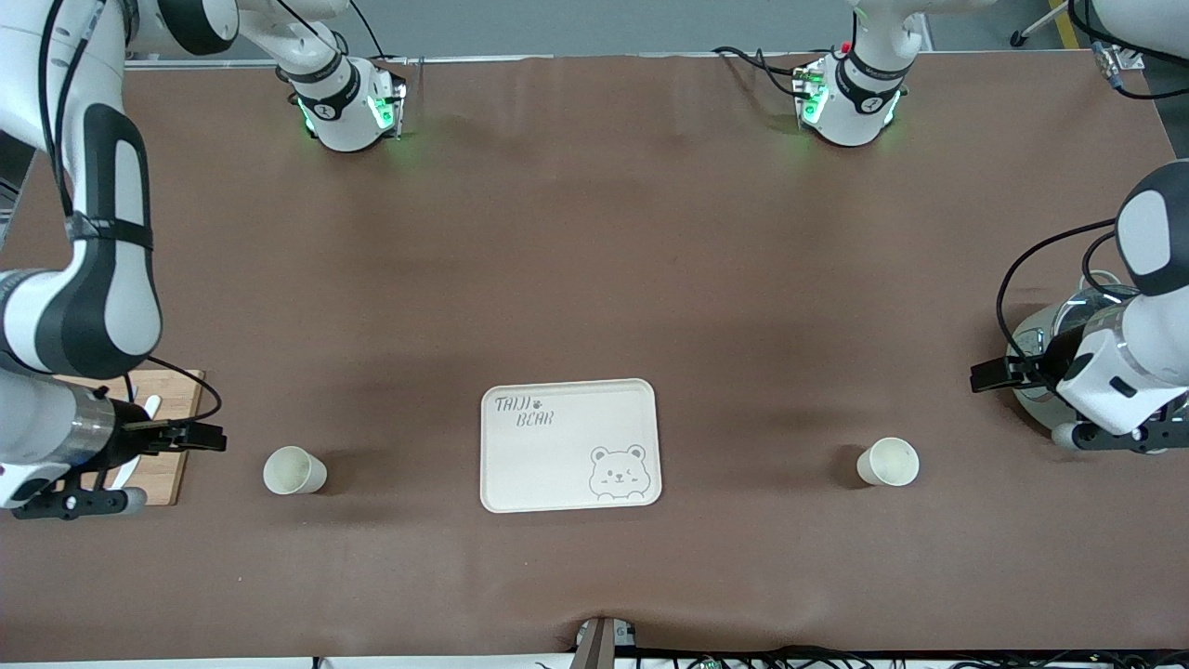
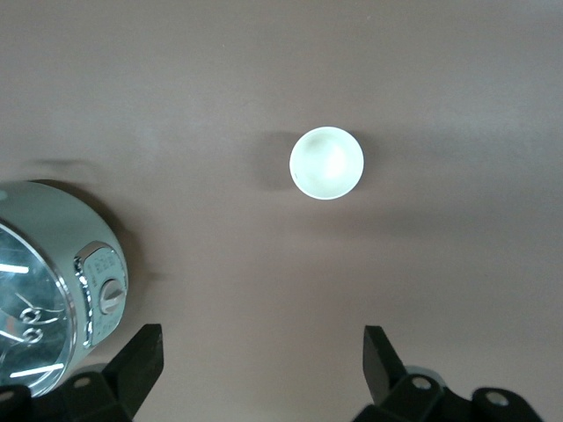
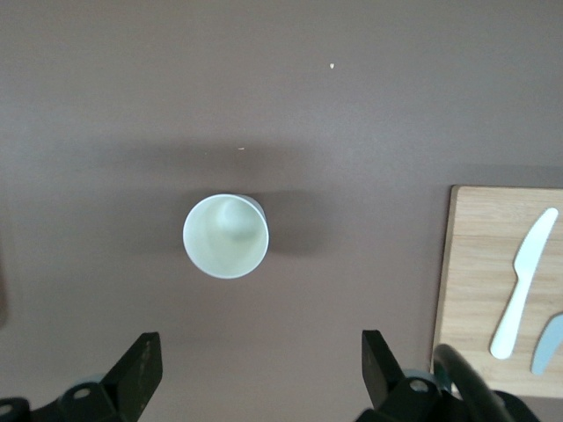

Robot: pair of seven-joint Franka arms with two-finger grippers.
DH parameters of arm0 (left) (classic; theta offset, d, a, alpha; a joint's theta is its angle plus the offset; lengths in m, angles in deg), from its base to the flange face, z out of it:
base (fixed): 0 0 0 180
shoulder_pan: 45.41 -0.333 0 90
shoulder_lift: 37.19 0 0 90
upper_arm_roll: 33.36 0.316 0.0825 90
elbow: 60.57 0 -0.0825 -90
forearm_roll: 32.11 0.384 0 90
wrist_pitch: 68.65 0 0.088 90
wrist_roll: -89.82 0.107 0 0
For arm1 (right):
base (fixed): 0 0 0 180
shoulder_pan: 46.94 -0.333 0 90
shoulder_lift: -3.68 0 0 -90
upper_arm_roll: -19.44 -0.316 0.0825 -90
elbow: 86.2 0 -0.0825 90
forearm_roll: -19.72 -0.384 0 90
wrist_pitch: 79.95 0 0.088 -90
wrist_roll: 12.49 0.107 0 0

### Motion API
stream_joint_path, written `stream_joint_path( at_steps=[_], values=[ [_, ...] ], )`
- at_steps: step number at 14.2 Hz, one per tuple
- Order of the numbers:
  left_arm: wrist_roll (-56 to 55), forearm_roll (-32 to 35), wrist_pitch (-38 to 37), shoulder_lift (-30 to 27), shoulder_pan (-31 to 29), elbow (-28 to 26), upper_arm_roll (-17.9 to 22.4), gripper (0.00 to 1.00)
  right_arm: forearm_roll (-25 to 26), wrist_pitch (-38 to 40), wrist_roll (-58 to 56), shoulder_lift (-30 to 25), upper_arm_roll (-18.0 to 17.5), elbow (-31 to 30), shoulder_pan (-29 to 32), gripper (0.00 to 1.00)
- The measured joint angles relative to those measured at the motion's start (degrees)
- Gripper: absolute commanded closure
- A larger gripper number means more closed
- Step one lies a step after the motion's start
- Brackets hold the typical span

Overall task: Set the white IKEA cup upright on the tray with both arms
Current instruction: 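Reach the right gripper and the left gripper toward the two white cups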

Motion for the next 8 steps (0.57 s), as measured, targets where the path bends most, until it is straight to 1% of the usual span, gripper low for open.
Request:
stream_joint_path(
  at_steps=[3,8],
  values=[
    [-0.01,0.0,2.11,2.73,0.0,-0.09,0.0,0.0,-0.1,-3.22,0.0,2.87,-0.09,-0.18,-0.17,0.0],
    [0.0,0.0,8.63,8.06,-0.03,-0.28,0.04,0.0,-0.1,-9.93,-0.03,7.19,-0.06,-1.95,-0.12,0.0]
  ],
)
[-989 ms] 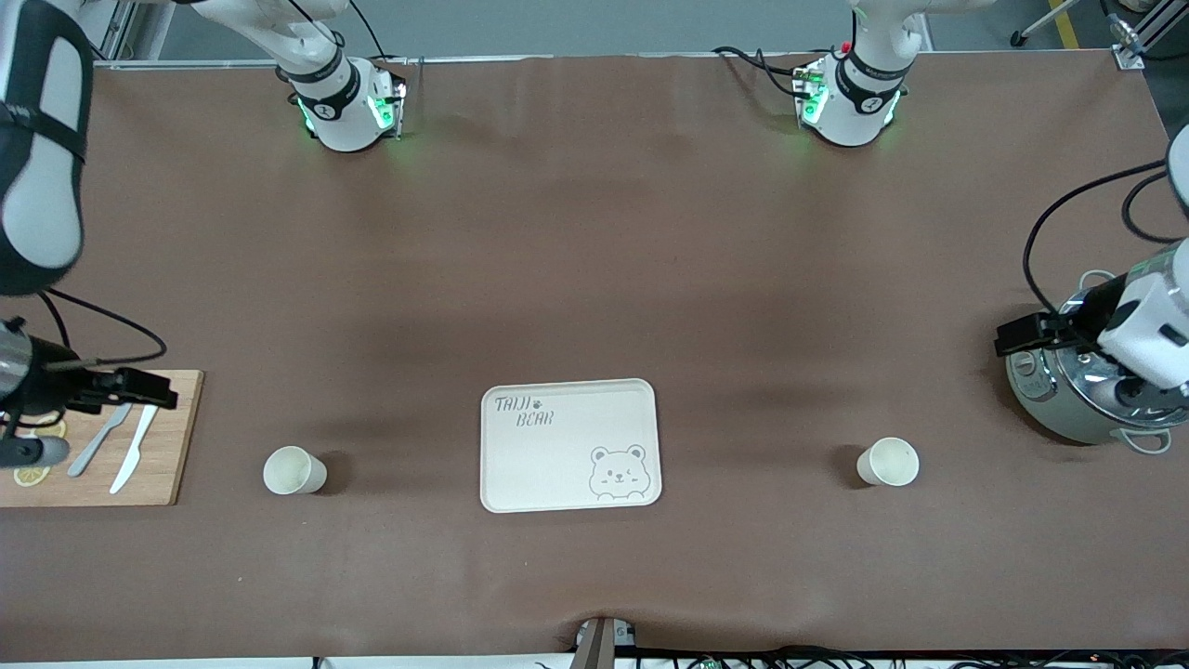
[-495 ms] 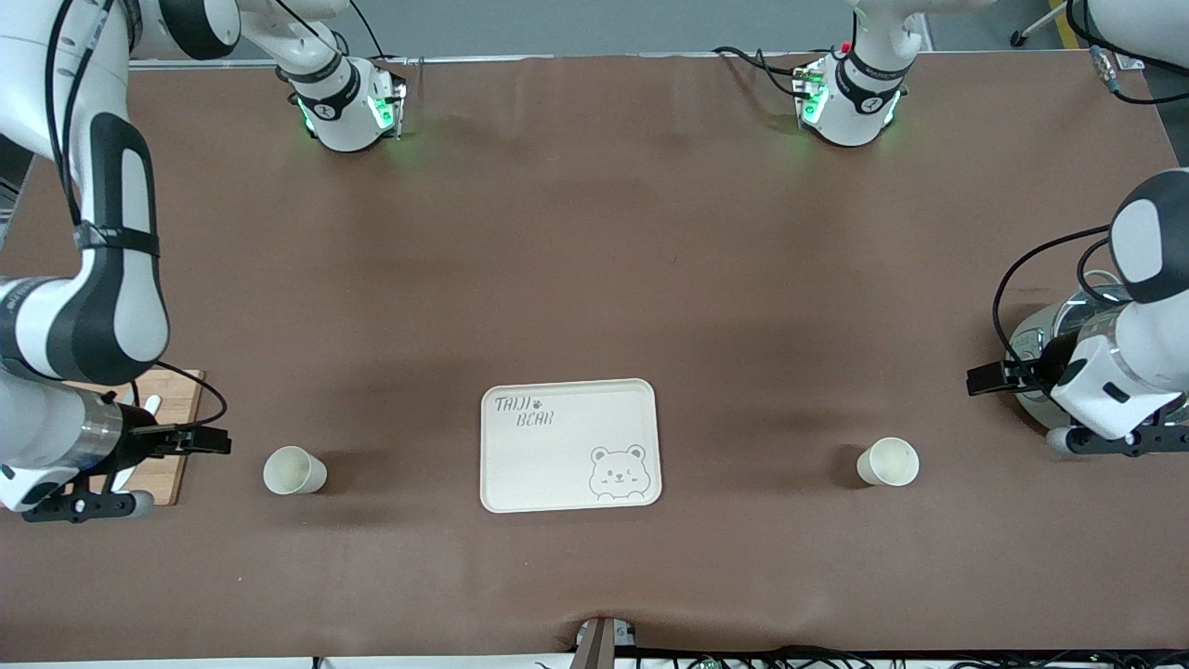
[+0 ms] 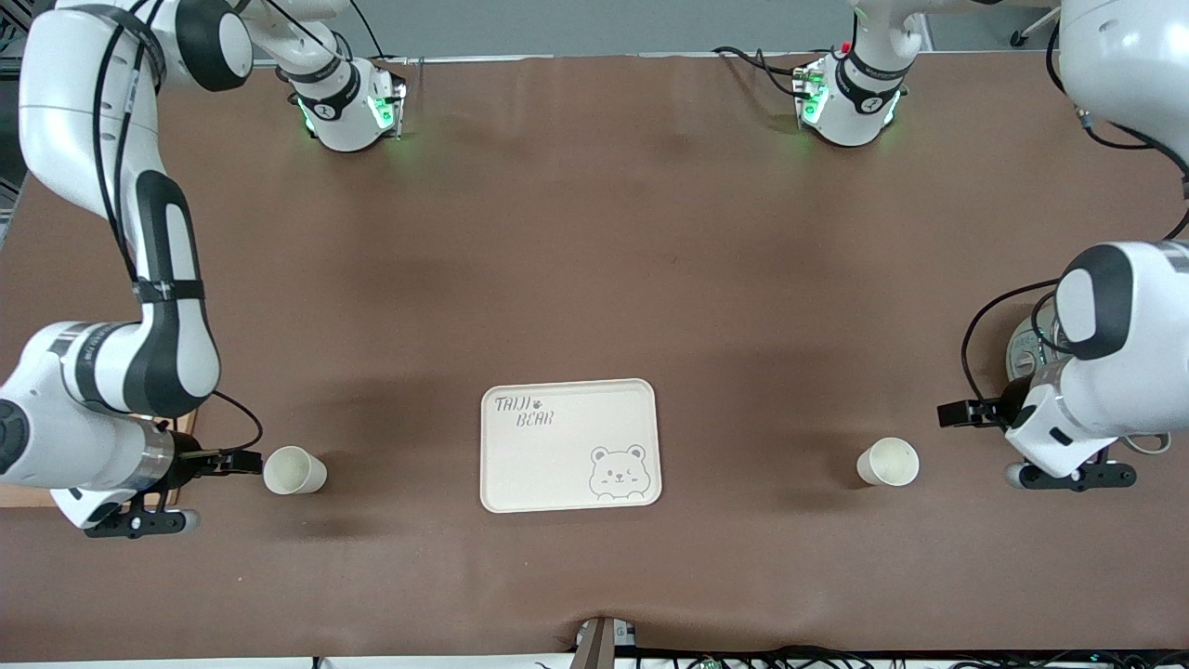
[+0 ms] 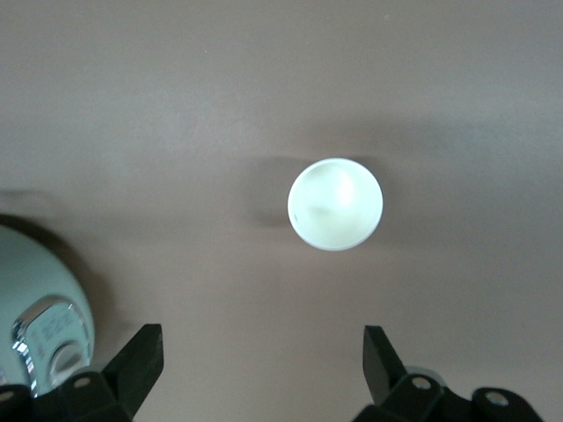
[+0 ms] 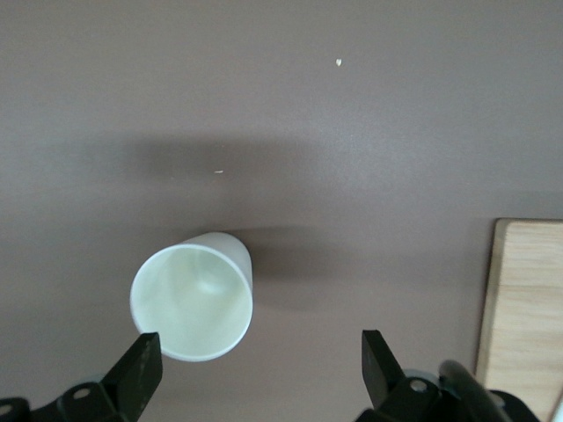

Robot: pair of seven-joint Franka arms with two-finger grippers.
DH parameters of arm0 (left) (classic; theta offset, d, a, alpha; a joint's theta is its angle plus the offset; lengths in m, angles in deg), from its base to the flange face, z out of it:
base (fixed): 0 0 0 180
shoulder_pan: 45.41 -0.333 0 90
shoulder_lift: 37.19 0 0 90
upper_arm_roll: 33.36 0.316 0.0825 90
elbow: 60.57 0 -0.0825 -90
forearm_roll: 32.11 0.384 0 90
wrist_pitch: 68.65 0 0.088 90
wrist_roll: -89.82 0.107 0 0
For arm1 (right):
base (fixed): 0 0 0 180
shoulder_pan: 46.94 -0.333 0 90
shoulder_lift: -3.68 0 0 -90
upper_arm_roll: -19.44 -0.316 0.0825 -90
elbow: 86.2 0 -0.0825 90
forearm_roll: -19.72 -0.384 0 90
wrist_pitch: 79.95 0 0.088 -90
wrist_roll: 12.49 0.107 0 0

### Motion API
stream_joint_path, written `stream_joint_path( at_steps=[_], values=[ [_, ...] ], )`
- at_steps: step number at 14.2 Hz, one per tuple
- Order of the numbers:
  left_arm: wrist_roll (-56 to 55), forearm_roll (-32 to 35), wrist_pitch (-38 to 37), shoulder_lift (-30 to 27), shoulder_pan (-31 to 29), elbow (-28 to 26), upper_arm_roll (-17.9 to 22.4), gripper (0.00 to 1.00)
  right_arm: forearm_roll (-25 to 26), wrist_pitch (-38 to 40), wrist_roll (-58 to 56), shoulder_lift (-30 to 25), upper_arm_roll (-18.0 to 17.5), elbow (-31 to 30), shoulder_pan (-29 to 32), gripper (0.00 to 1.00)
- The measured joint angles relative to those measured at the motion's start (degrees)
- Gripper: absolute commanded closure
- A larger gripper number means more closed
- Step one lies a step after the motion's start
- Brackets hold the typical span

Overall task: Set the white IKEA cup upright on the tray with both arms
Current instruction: 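Reach the right gripper and the left gripper toward the two white cups, then grasp the cup with the right gripper while the left gripper grasps the other cup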

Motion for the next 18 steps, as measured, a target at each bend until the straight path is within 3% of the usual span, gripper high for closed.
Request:
stream_joint_path(
  at_steps=[15,16,18],
  values=[
    [0.13,0.0,17.68,13.22,0.03,-0.51,-0.05,0.0,-0.17,-5.91,-0.14,6.2,-0.07,-0.04,-0.37,0.0],
    [0.1,0.0,18.11,13.73,0.03,-0.53,-0.05,0.16,-0.48,-6.44,-0.14,6.45,-0.1,-0.05,-0.38,0.0],
    [-0.06,0.0,18.31,14.21,0.03,-0.58,-0.08,0.6,-0.89,-7.16,-0.14,6.81,-0.11,-0.17,-0.4,0.0]
  ],
)
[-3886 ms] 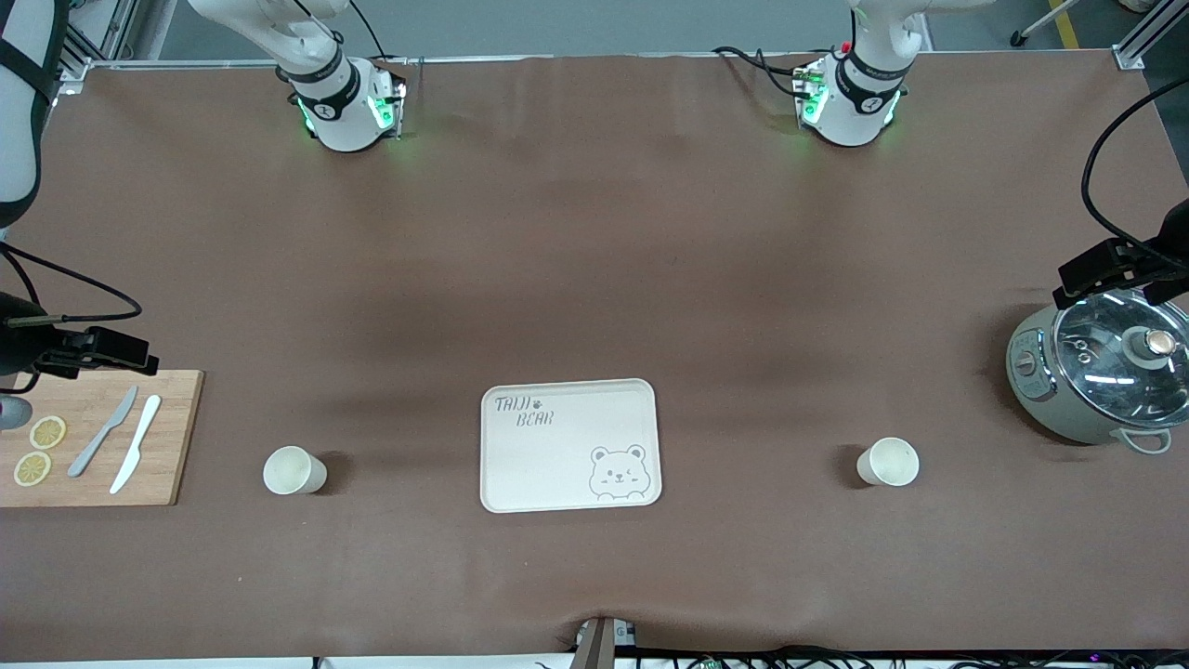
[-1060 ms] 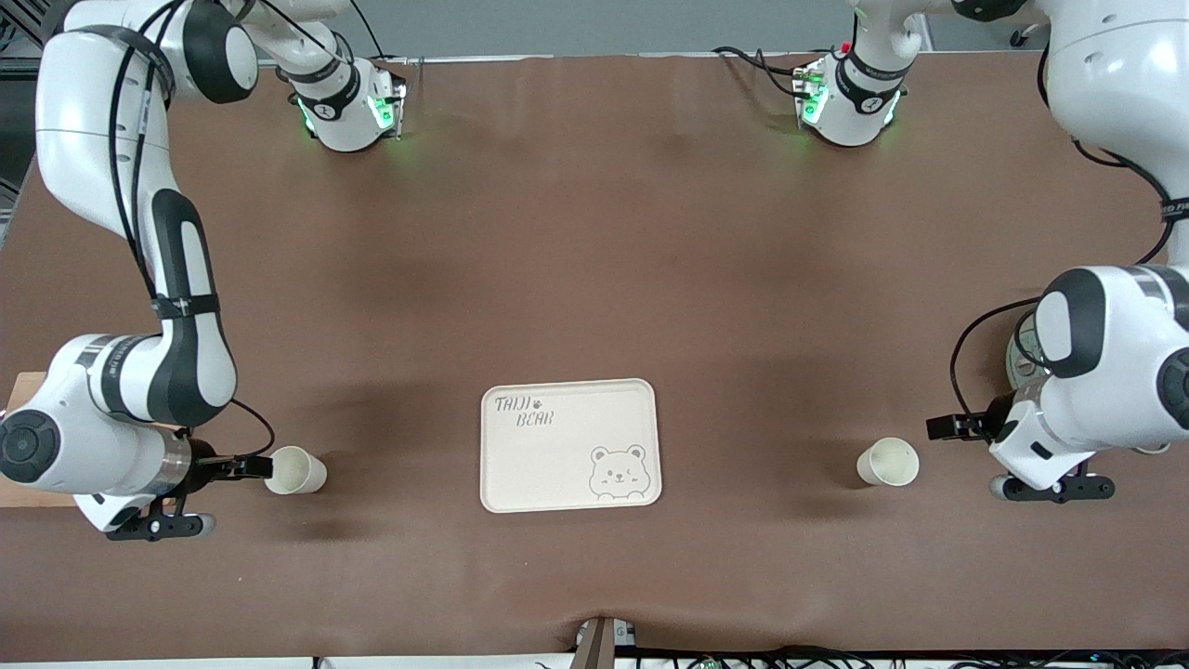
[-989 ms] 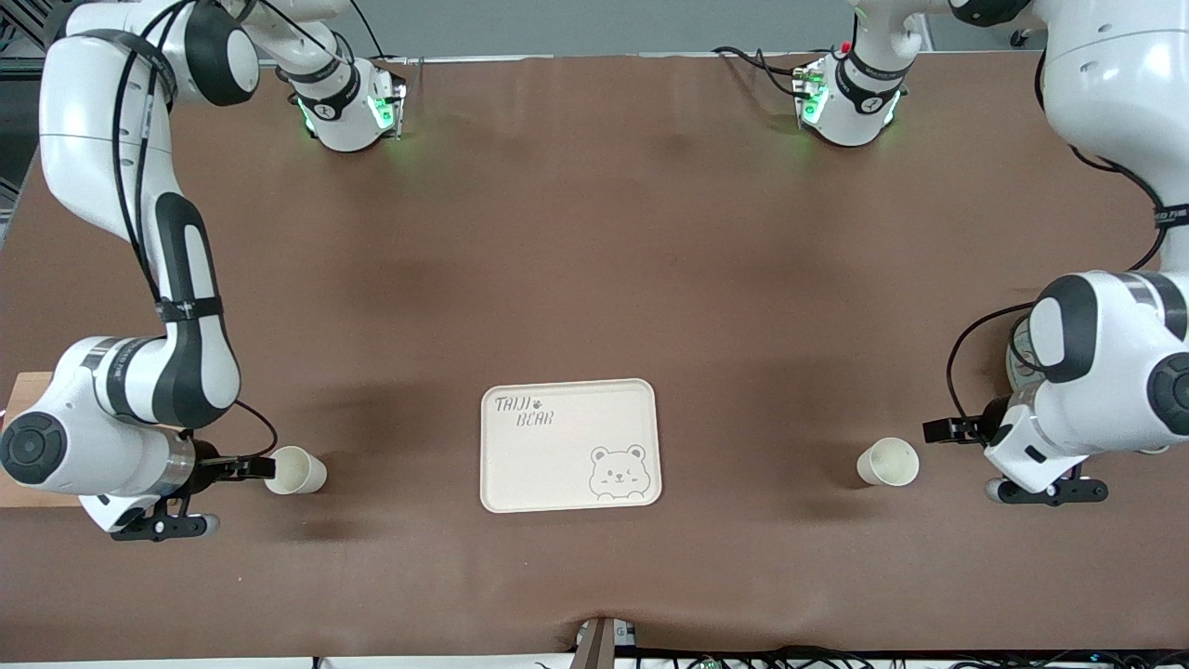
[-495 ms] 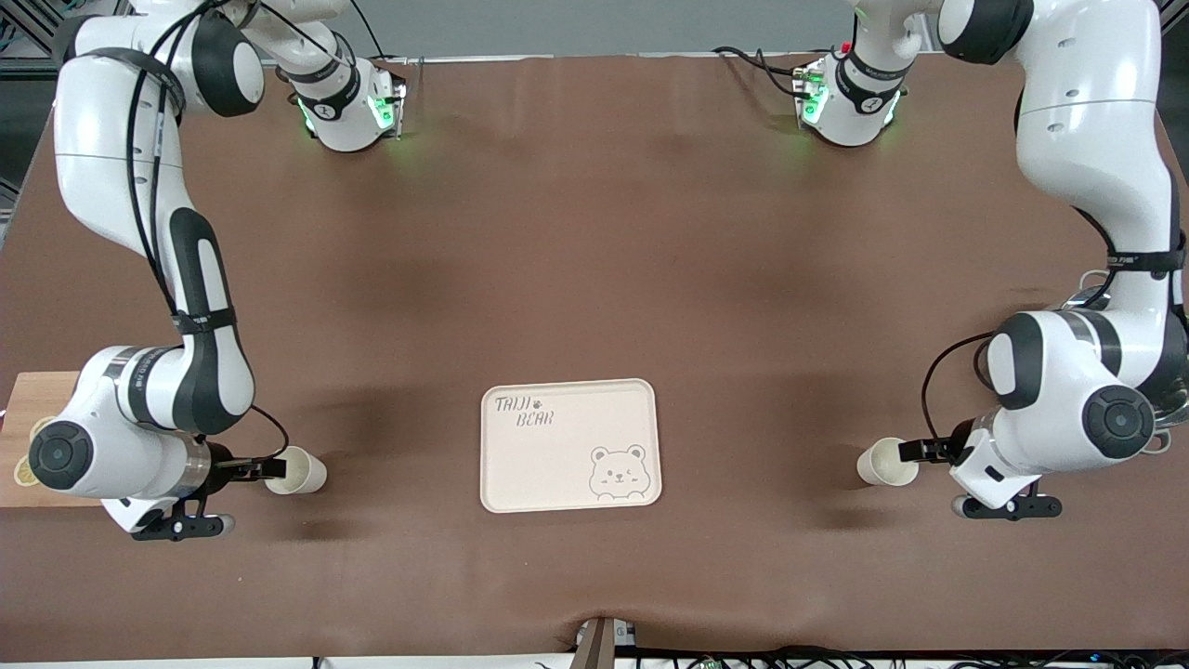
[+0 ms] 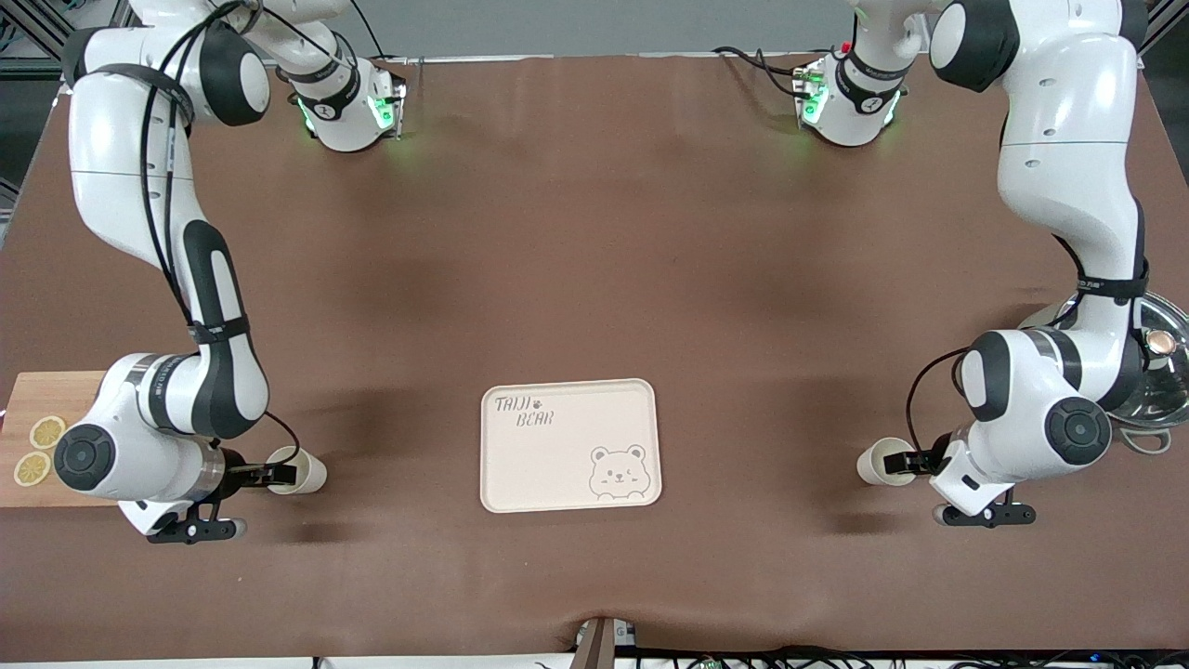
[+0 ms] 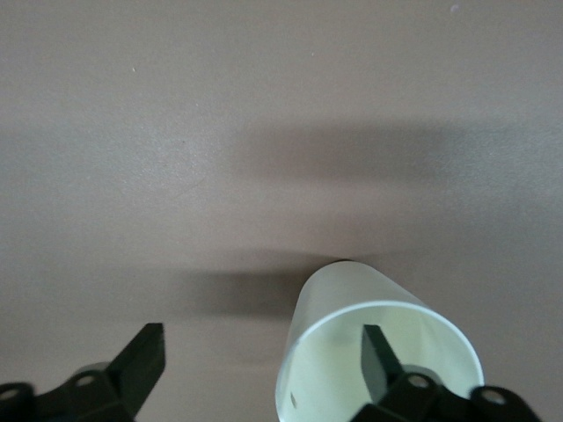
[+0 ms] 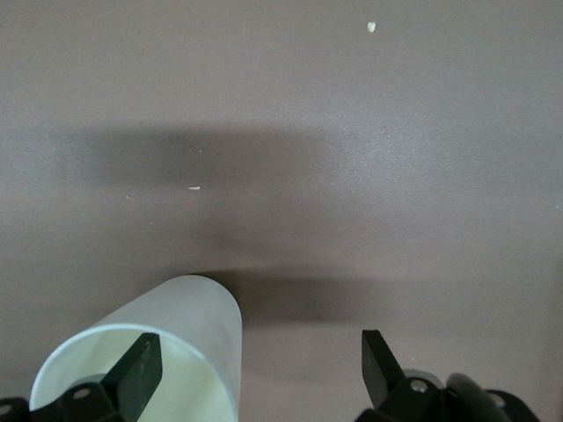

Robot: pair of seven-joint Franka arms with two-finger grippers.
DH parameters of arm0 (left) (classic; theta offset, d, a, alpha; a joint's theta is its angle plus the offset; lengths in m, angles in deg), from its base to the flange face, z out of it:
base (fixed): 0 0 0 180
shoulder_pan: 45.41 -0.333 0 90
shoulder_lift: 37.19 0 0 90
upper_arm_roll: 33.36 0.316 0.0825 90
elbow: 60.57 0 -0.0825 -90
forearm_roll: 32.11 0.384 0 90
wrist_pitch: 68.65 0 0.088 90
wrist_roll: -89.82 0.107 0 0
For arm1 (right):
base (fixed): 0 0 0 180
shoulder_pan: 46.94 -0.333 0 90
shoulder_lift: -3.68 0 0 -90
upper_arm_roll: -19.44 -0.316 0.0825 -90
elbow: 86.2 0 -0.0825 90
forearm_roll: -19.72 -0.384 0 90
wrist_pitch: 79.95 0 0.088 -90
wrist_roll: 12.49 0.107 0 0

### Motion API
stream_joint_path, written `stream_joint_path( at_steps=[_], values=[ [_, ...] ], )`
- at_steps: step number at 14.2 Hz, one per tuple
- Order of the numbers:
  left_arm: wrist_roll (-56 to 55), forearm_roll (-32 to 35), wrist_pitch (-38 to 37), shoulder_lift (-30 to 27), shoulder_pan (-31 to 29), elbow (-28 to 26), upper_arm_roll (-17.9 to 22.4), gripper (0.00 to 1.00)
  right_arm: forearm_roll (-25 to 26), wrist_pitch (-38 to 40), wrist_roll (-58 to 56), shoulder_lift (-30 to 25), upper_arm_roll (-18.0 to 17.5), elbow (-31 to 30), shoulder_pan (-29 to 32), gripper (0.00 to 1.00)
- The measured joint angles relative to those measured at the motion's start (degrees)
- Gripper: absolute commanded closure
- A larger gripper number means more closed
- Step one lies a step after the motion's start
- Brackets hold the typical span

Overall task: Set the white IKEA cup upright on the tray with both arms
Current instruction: 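Grasp the cup with the right gripper while the left gripper grasps the other cup, then carry both cups toward the tray, tilting them upright over it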

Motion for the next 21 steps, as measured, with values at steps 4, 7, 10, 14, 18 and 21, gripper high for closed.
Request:
stream_joint_path(
  at_steps=[4,7,10,14,18,21],
  values=[
    [-0.04,0.0,0.08,0.03,0.0,-0.05,-0.14,1.0,-0.06,-0.2,0.0,0.03,-0.07,-0.35,-0.24,0.21],
    [-0.06,0.0,0.18,0.03,0.0,-0.04,-0.18,1.0,-0.06,-0.22,0.0,0.03,-0.07,-0.36,-0.56,0.61],
    [-1.14,-0.37,0.18,-0.35,0.23,0.05,-0.44,1.0,-0.06,-0.22,0.0,0.03,-0.09,-0.36,-0.73,0.88],
    [-3.39,-0.37,0.34,-0.33,1.13,0.18,-0.44,1.0,-0.07,-0.23,0.0,0.02,-0.1,-0.37,-0.78,1.0],
    [-6.07,-0.37,0.59,-1.39,1.87,0.86,-0.45,1.0,-0.17,-0.26,-0.01,-0.08,-0.14,-0.34,-0.81,1.0],
    [-8.04,-0.37,0.49,-3.08,2.61,1.08,-0.99,1.0,-0.17,-0.26,-0.01,-0.09,-0.14,-0.33,-0.82,1.0]
  ],
)
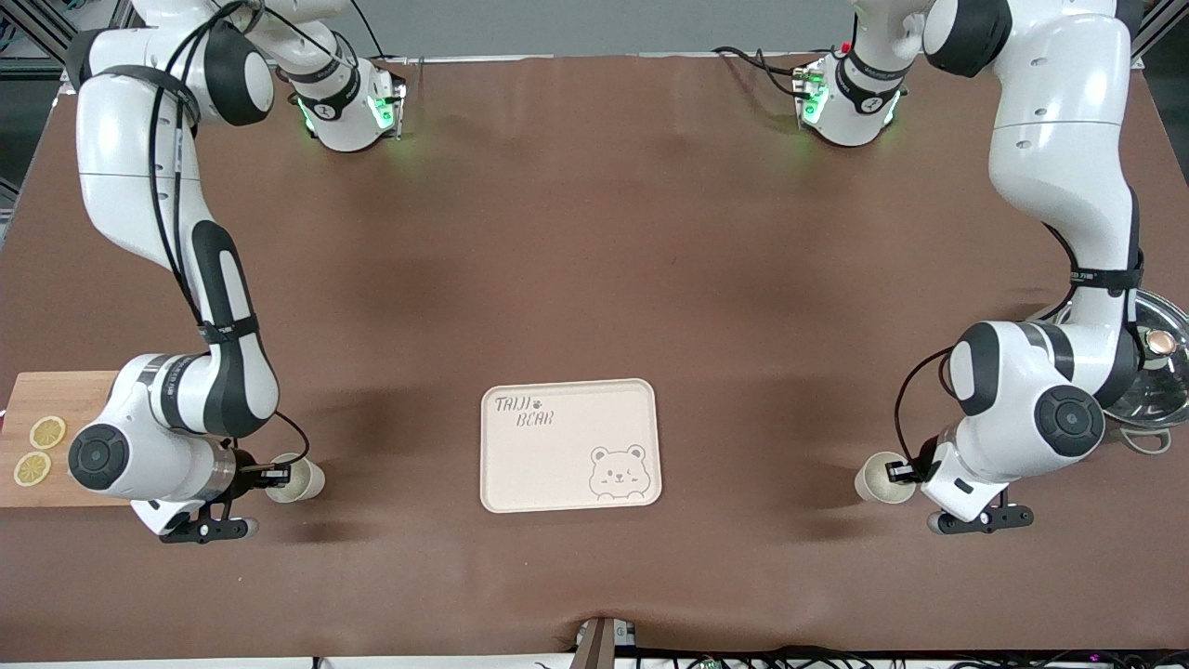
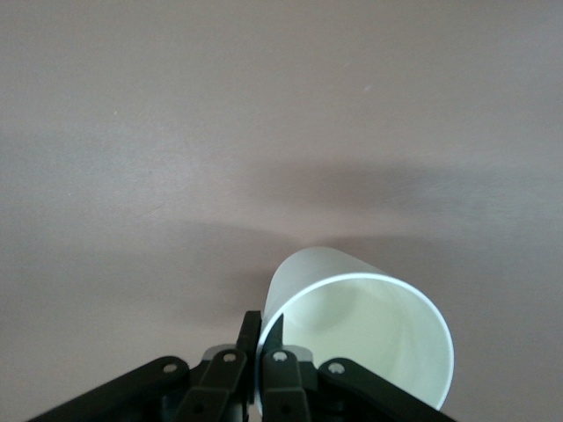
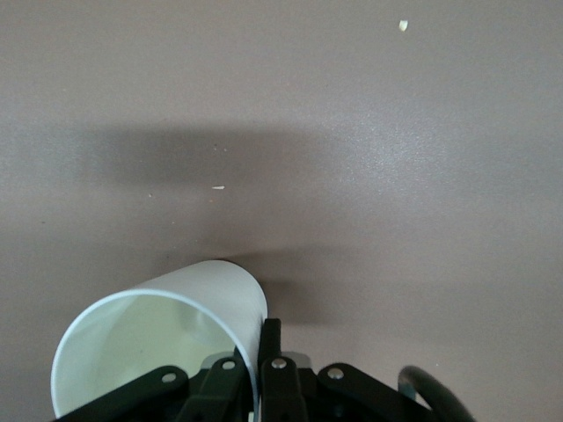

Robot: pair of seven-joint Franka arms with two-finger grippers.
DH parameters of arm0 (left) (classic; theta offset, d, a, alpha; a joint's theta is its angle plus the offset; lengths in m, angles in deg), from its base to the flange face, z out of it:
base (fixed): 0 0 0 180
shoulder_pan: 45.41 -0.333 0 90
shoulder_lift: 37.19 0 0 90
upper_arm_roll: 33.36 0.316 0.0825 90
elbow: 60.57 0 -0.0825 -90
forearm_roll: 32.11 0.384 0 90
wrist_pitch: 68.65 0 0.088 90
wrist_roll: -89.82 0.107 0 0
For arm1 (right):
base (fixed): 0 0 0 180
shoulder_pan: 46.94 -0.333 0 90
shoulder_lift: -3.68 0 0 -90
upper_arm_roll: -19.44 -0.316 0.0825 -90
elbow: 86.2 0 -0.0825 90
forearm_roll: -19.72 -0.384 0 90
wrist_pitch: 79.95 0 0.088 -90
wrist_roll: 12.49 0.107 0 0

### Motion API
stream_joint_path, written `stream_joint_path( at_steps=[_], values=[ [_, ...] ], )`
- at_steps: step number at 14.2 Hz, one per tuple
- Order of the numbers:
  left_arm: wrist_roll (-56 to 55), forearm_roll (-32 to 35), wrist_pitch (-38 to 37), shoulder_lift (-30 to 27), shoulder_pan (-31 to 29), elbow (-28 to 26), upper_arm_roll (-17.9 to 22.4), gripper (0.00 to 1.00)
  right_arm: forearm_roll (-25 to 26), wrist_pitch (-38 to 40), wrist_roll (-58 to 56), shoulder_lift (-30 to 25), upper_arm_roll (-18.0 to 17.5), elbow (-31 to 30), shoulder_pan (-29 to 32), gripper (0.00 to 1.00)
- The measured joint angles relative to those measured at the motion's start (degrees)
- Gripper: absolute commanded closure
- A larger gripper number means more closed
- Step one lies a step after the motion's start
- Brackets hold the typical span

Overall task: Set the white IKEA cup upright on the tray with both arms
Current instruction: 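Carry both cups toward the tray, tilting them upright over it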

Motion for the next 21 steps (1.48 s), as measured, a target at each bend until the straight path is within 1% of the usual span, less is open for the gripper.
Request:
stream_joint_path(
  at_steps=[4,6,9,11,14,18,21],
  values=[
    [-4.97,0.0,-1.89,-1.13,2.19,0.03,-0.95,1.0,0.0,1.42,0.02,-0.19,-0.31,0.74,-0.48,1.0],
    [-7.68,0.0,-2.6,-1.89,3.97,0.15,-0.98,1.0,-0.05,4.4,0.8,-0.66,-0.51,1.74,-1.41,1.0],
    [-12.11,0.0,-5.61,-3.94,6.5,0.19,-0.99,1.0,-0.07,10.95,6.27,-1.48,-0.61,5.12,-3.63,1.0],
    [-16.12,0.0,-6.16,-4.67,8.56,0.18,-0.96,1.0,-0.09,13.62,11.81,-2.32,-0.69,6.95,-5.71,1.0],
    [-23.5,0.0,-6.27,-4.76,11.58,0.23,-0.99,1.0,-0.1,14.38,21.73,-3.41,-0.79,7.97,-10.45,1.0],
    [-32.12,0.0,-6.27,-4.77,15.69,0.63,-1.1,1.0,-0.15,13.85,35.66,-3.45,-1.42,8.52,-16.53,1.0],
    [-38.63,0.0,-5.88,-4.72,18.73,0.85,-1.16,1.0,-0.15,11.14,44.31,-3.45,-2.66,8.53,-20.05,1.0]
  ],
)
